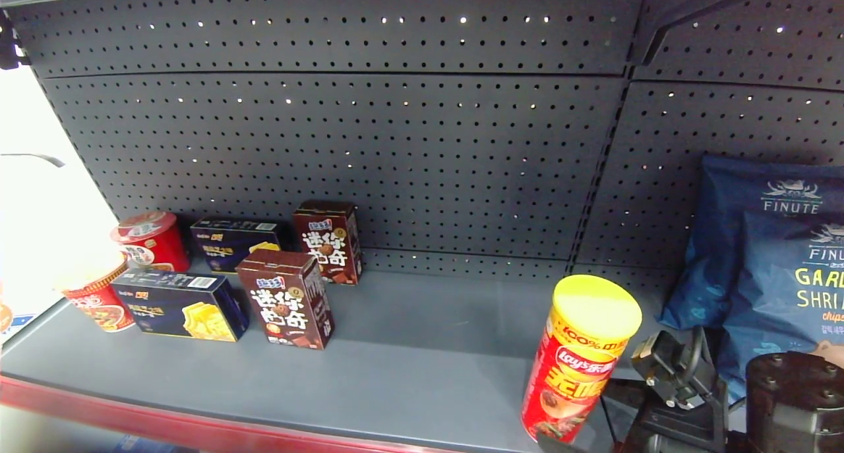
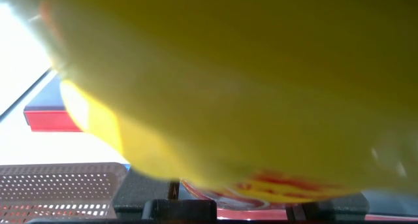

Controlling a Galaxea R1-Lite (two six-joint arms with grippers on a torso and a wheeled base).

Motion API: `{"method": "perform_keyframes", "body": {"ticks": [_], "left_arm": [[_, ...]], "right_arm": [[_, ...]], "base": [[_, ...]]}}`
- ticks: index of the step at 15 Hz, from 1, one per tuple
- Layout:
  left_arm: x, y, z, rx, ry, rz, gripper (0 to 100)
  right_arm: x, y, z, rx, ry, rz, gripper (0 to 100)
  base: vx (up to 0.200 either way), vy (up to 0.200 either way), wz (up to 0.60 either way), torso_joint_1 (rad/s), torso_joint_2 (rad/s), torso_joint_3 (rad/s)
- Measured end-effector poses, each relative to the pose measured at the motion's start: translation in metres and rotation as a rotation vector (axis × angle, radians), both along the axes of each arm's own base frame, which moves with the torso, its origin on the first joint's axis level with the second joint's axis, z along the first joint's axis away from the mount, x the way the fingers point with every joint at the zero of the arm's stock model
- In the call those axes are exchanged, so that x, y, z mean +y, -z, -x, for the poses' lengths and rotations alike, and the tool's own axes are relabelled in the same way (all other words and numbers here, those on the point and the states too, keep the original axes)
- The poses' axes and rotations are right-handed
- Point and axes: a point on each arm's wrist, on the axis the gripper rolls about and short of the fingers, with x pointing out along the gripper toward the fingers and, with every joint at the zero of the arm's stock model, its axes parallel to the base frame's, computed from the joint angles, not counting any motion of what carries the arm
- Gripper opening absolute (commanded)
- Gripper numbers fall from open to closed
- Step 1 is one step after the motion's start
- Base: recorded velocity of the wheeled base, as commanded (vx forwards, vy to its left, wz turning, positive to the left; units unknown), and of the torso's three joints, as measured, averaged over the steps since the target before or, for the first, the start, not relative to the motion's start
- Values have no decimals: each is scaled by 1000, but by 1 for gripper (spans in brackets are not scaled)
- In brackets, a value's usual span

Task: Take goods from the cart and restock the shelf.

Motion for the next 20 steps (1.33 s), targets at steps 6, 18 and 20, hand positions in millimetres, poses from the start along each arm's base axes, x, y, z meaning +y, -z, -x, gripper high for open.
{"method": "perform_keyframes", "body": {"ticks": [6,18,20], "left_arm": [[0,-1,1,-6,-3,1,0],[0,0,2,-17,-1,3,0],[1,1,2,-20,0,4,0]], "right_arm": [[-19,-2,4,-7,62,-2,100],[-28,0,-4,0,127,4,100],[-28,0,-4,1,130,5,100]], "base": [[0,0,0,0,0,0],[0,0,0,0,0,0],[0,0,0,0,0,0]]}}
